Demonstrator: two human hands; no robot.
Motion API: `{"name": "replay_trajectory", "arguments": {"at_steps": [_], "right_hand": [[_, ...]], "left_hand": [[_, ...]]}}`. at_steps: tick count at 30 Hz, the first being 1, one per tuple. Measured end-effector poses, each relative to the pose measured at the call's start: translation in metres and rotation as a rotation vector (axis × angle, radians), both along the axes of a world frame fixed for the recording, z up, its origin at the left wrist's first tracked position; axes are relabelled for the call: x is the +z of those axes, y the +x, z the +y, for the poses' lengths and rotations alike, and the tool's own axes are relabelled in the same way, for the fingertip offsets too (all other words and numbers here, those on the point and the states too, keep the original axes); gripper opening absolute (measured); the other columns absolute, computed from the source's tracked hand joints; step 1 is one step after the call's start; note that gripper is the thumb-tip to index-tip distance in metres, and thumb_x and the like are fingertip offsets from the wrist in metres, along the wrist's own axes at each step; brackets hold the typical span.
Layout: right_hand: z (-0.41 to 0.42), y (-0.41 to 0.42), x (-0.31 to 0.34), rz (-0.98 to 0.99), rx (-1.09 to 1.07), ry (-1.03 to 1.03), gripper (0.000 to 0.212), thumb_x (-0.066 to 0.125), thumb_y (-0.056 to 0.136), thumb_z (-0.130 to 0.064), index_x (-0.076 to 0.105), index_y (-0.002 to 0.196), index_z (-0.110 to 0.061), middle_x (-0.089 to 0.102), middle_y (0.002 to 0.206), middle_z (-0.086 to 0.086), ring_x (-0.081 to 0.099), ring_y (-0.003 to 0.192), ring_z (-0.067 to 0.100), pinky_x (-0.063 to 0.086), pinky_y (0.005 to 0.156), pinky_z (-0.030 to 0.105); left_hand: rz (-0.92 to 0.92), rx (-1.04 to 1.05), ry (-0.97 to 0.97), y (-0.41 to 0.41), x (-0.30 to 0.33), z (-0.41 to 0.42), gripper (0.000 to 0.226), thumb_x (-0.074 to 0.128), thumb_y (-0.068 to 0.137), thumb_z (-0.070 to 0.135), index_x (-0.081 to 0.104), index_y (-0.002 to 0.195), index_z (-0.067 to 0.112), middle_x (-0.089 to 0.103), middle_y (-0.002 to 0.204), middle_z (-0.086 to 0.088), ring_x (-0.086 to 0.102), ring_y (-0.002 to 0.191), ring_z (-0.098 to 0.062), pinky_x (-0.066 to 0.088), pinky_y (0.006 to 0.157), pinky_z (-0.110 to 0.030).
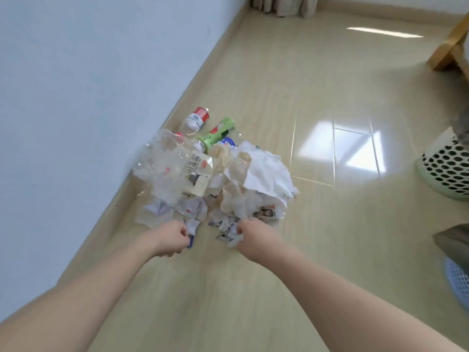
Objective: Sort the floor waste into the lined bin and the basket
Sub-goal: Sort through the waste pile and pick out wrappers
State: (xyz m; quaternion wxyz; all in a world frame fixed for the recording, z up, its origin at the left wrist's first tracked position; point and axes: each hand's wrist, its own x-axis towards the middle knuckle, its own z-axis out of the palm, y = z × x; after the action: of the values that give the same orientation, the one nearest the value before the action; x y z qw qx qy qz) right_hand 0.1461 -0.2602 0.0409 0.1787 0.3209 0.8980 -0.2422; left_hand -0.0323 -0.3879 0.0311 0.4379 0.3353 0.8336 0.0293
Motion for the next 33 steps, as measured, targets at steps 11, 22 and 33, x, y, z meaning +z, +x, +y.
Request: {"name": "replay_trajectory", "arguments": {"at_steps": [11,22,33], "right_hand": [[-0.019,-0.008,-0.072,-0.085,-0.048,0.12,0.027,0.046,0.089,-0.009,0.052,0.115,-0.01,0.053,0.123,0.009,0.055,0.107,0.032,0.046,0.082,0.037],[-0.009,0.002,-0.069,-0.099,-0.082,-0.021,0.007,0.049,0.086,-0.014,0.053,0.091,-0.013,0.056,0.107,0.009,0.055,0.093,0.028,0.045,0.074,0.032],[0.01,0.027,-0.036,0.05,-0.22,-0.168,0.014,0.048,0.08,-0.011,0.045,0.07,-0.02,0.052,0.074,-0.003,0.047,0.069,0.019,0.038,0.058,0.027]], "left_hand": [[0.278,-0.009,0.077,0.006,-0.058,-0.023,0.017,0.045,0.09,0.034,0.05,0.091,0.018,0.062,0.087,-0.001,0.056,0.078,-0.025,0.041,0.062,-0.03],[0.463,-0.109,0.013,0.036,-0.073,-0.002,0.022,0.047,0.091,0.025,0.057,0.104,0.01,0.063,0.107,-0.009,0.063,0.098,-0.029,0.041,0.068,-0.03],[0.758,-0.3,0.112,0.027,-0.067,0.026,0.035,0.045,0.094,0.024,0.044,0.127,0.014,0.051,0.117,-0.006,0.059,0.1,-0.027,0.039,0.06,-0.034]]}}
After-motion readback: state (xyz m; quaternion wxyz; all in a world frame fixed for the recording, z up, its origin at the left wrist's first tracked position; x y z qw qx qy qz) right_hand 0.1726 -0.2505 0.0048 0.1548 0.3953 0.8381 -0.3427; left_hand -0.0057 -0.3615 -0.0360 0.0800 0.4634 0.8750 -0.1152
